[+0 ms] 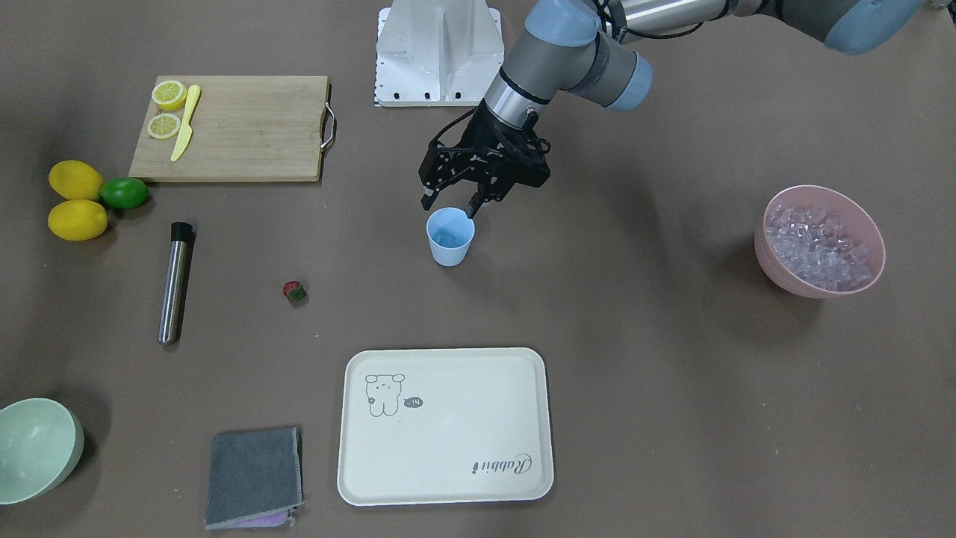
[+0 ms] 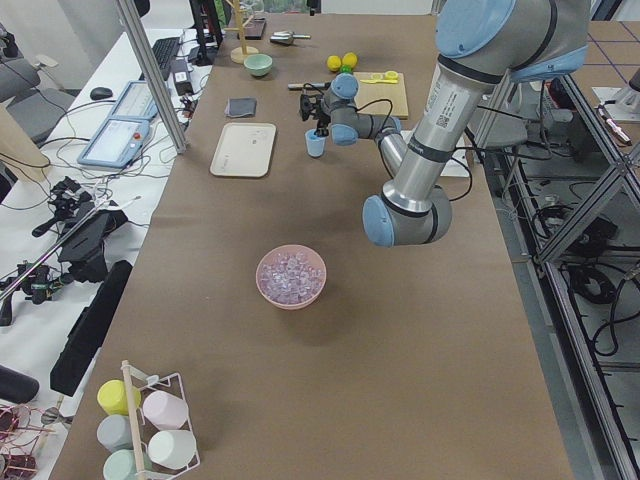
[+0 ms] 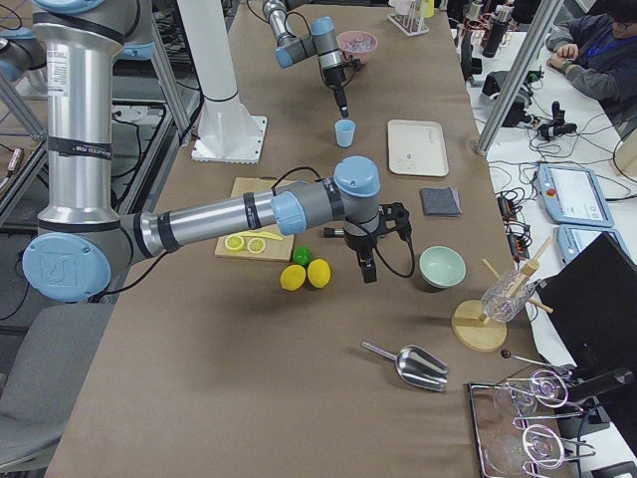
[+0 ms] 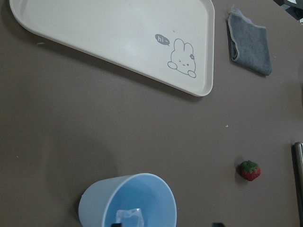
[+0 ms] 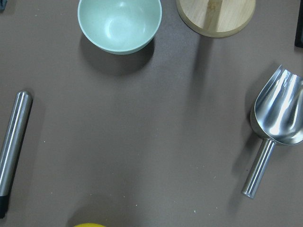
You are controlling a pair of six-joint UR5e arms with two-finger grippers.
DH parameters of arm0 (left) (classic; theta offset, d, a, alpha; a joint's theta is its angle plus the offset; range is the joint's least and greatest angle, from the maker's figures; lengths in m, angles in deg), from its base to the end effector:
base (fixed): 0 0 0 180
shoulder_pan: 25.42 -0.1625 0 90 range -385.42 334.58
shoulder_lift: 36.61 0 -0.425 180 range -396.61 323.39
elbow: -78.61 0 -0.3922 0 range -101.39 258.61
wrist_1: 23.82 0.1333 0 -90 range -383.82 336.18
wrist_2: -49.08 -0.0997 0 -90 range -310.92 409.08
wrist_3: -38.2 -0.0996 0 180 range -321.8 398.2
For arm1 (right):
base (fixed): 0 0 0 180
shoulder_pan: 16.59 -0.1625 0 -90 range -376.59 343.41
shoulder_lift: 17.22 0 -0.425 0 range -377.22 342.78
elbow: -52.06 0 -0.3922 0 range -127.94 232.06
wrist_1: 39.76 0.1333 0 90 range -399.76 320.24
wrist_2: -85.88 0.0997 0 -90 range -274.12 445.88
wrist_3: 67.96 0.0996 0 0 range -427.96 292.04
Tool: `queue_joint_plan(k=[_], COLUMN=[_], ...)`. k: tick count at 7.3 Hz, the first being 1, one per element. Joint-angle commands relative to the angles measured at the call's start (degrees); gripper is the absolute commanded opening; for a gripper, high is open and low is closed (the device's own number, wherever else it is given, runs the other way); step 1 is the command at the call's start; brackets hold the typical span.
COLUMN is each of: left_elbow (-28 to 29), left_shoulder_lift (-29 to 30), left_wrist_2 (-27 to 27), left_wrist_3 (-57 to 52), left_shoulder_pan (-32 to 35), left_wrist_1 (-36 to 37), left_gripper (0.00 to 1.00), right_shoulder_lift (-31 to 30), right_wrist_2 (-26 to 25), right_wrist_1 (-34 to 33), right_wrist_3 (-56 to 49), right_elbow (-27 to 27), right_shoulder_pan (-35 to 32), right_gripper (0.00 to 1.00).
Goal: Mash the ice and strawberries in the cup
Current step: 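Move the empty left gripper back over the pink ice bowl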
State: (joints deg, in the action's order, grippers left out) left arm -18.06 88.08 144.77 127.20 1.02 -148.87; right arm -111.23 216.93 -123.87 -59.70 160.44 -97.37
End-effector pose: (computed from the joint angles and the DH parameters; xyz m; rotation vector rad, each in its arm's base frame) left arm 0.5324 -0.4026 0.1792 0.2354 1.3205 -0.3096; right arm -0.0083 -0.4746 0.5251 0.2267 -0.7522 -0.1425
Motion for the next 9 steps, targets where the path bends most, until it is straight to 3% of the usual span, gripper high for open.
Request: queue_joint_plan(k=[1,3,5,6,8,9], left_elbow=[-0.4,-5.9,-13.3,-15.7,-19.3,-19.4], left_shoulder_lift=[-0.7,-6.1,-9.9,-14.5,-27.6,-32.1], left_wrist_2=[0.1,3.2,13.2,15.7,18.8,22.8], left_wrist_3=[-0.4,-4.0,-16.8,-25.8,-44.4,-52.5], left_shoulder_pan=[0.5,2.1,10.3,13.3,20.5,26.2], left_wrist_1=[0.1,4.6,19.2,22.5,22.4,22.0], left_gripper=[0.97,0.97,0.98,0.99,0.99,0.99], right_shoulder_lift=[0.0,-0.1,-0.1,-0.1,-0.1,-0.2], right_wrist_2=[0.0,0.0,0.1,0.1,0.1,0.1], right_wrist_1=[0.0,0.0,0.0,-0.1,-0.1,-0.1], right_wrist_3=[0.0,0.0,0.0,0.0,0.0,0.0], right_elbow=[0.0,0.0,0.0,0.0,0.0,0.0], right_shoulder_pan=[0.0,0.0,0.0,0.0,0.0,0.0], right_gripper=[1.00,1.00,1.00,1.00,1.00,1.00])
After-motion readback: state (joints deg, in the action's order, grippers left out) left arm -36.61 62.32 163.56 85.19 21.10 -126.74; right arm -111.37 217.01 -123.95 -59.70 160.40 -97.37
